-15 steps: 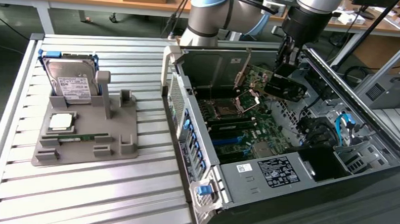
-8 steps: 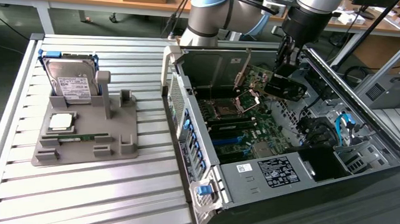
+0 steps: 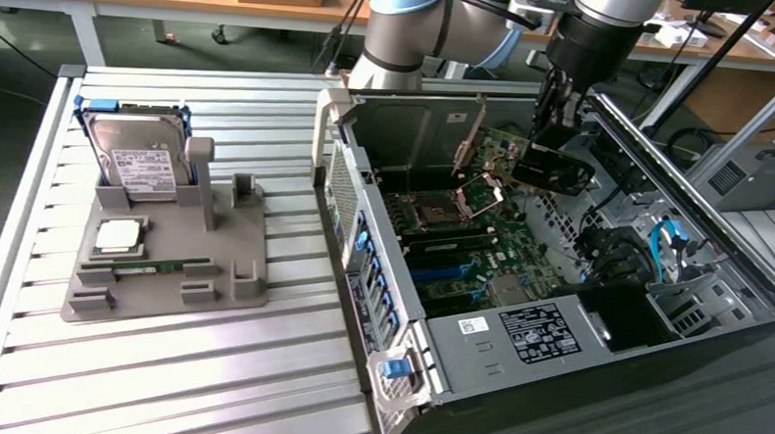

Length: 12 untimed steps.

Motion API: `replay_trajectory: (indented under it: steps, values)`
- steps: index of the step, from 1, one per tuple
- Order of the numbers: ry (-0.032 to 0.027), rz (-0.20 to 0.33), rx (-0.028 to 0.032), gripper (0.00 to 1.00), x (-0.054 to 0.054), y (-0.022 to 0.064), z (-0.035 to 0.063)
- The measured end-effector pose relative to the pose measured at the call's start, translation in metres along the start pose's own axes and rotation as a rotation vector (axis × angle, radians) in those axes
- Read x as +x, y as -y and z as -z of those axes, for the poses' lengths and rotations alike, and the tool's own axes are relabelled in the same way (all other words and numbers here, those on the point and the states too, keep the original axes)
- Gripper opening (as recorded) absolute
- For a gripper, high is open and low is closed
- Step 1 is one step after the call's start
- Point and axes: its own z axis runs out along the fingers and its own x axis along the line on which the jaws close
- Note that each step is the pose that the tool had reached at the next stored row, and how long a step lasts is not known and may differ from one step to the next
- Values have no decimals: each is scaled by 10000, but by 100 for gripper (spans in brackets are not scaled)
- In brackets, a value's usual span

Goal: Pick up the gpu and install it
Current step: 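Insert the gpu into the slot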

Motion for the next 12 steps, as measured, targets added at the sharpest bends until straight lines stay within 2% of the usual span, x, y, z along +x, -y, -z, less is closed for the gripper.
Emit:
replay_trajectory:
  steps: [12]
  values:
    - [1, 323, 1, 27, 0, 0, 0]
